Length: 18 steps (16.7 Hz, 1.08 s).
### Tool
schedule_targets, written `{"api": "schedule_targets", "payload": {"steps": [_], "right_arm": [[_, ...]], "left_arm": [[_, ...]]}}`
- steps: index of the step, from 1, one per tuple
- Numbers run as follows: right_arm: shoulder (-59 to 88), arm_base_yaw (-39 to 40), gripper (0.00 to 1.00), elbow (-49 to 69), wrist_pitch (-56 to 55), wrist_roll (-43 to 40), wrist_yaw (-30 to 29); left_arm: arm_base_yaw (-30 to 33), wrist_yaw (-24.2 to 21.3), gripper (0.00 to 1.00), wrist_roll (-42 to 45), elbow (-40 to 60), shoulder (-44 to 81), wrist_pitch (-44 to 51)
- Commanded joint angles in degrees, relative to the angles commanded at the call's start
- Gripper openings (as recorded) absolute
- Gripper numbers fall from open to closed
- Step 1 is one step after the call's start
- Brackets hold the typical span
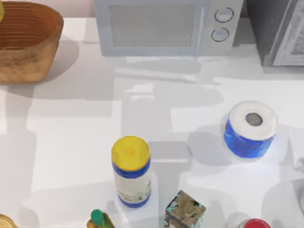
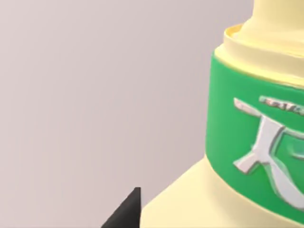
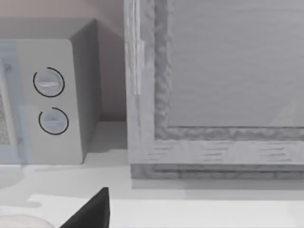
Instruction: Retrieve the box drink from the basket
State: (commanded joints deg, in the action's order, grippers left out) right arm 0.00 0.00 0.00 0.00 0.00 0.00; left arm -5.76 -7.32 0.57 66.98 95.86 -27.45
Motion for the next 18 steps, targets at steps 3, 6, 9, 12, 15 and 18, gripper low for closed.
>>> {"api": "schedule_targets", "payload": {"steps": [3,6,9,12,15,18], "right_arm": [[0.00,0.00,1.00,0.00,0.00,0.00,0.00],[0.00,0.00,1.00,0.00,0.00,0.00,0.00],[0.00,0.00,1.00,0.00,0.00,0.00,0.00],[0.00,0.00,1.00,0.00,0.00,0.00,0.00],[0.00,0.00,1.00,0.00,0.00,0.00,0.00],[0.00,0.00,1.00,0.00,0.00,0.00,0.00]], "left_arm": [[0.80,0.83,0.00,0.03,-8.00,-11.33,3.09],[1.67,1.90,0.00,0.03,-17.82,-25.37,7.10],[2.62,3.20,0.00,-0.04,-29.09,-43.26,11.77],[3.64,4.50,0.00,-0.20,-41.07,-62.95,16.64],[4.57,5.70,0.00,-0.37,-52.54,-79.10,21.25],[5.31,6.71,0.00,-0.50,-61.54,-89.91,25.06]]}}
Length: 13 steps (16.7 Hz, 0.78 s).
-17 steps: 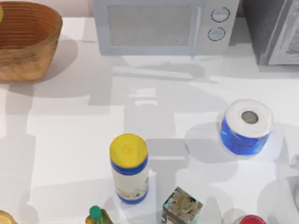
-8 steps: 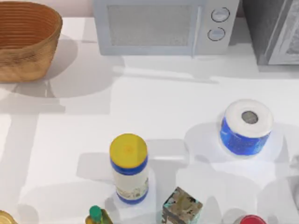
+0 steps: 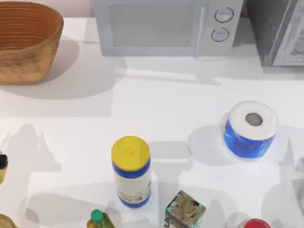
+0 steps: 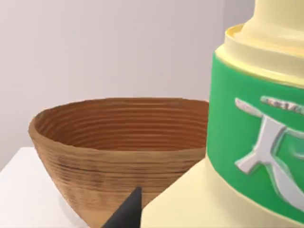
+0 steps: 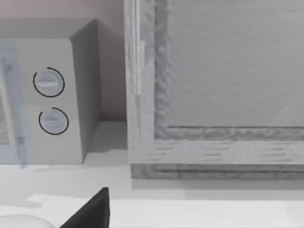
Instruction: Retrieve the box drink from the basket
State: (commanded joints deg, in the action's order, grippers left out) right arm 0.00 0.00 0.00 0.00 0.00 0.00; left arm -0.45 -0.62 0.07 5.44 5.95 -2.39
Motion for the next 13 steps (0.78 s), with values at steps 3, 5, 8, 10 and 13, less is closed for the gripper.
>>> {"api": "schedule_targets", "payload": {"steps": [3,5,8,10,13], "right_arm": [[0.00,0.00,1.00,0.00,0.00,0.00,0.00],[0.00,0.00,1.00,0.00,0.00,0.00,0.00],[0.00,0.00,1.00,0.00,0.00,0.00,0.00],[0.00,0.00,1.00,0.00,0.00,0.00,0.00],[0.00,0.00,1.00,0.00,0.00,0.00,0.00]], "left_arm": [[0.40,0.56,0.00,-0.08,-4.90,-5.37,2.17],[0.45,0.62,0.00,-0.07,-5.44,-5.95,2.39],[0.29,0.61,0.00,0.04,-5.40,-5.68,2.31],[0.70,1.05,0.00,-0.12,-5.08,-5.17,2.18],[4.43,5.18,0.00,-1.20,-1.61,-0.48,0.45]]}}
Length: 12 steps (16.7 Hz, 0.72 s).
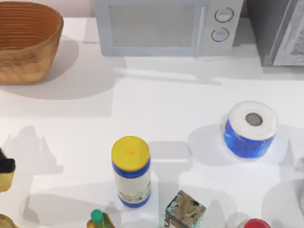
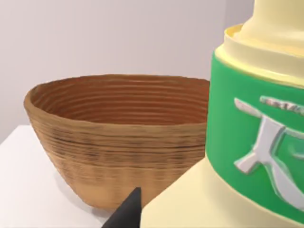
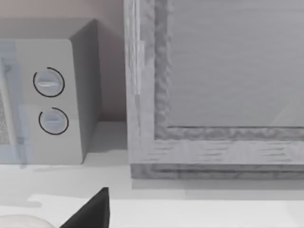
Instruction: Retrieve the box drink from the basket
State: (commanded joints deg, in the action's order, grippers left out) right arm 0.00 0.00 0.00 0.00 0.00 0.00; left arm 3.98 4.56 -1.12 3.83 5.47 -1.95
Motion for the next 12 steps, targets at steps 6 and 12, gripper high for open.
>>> {"api": "schedule_targets", "payload": {"steps": [6,12], "right_arm": [[0.00,0.00,1.00,0.00,0.00,0.00,0.00],[0.00,0.00,1.00,0.00,0.00,0.00,0.00]], "left_arm": [[15.20,18.51,0.00,-2.62,16.48,22.73,-8.67],[34.02,46.36,0.00,-4.73,38.49,56.70,-19.51]]}}
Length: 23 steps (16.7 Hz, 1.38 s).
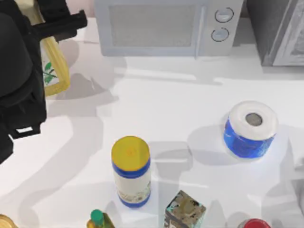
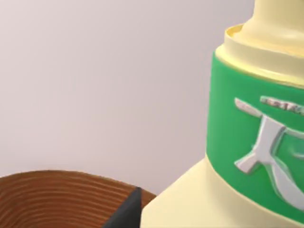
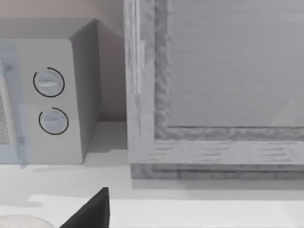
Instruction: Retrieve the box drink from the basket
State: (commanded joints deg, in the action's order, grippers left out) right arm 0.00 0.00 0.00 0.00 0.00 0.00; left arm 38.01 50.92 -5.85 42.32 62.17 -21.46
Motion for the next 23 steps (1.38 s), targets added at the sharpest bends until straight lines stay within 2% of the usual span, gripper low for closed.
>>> {"api": "schedule_targets", "payload": {"steps": [6,9,11,14,18,19,23], "right_arm": [[0.00,0.00,1.00,0.00,0.00,0.00,0.00],[0.00,0.00,1.00,0.00,0.00,0.00,0.00],[0.00,0.00,1.00,0.00,0.00,0.00,0.00],[0.00,0.00,1.00,0.00,0.00,0.00,0.00],[0.00,0.00,1.00,0.00,0.00,0.00,0.00],[0.00,0.00,1.00,0.00,0.00,0.00,0.00],[0.00,0.00,1.00,0.00,0.00,0.00,0.00]], "left_arm": [[15.90,27.81,0.00,-2.12,19.53,34.69,-8.54],[21.54,38.03,0.00,-3.39,26.55,47.63,-11.10],[24.14,42.69,0.00,-4.18,29.84,53.35,-12.16],[25.98,45.90,0.00,-4.88,32.22,57.26,-12.84],[26.03,45.98,0.00,-4.91,32.29,57.38,-12.86],[25.62,40.00,0.00,-4.50,35.85,60.29,-10.05],[24.87,40.08,0.00,-8.74,35.67,60.46,-6.88]]}}
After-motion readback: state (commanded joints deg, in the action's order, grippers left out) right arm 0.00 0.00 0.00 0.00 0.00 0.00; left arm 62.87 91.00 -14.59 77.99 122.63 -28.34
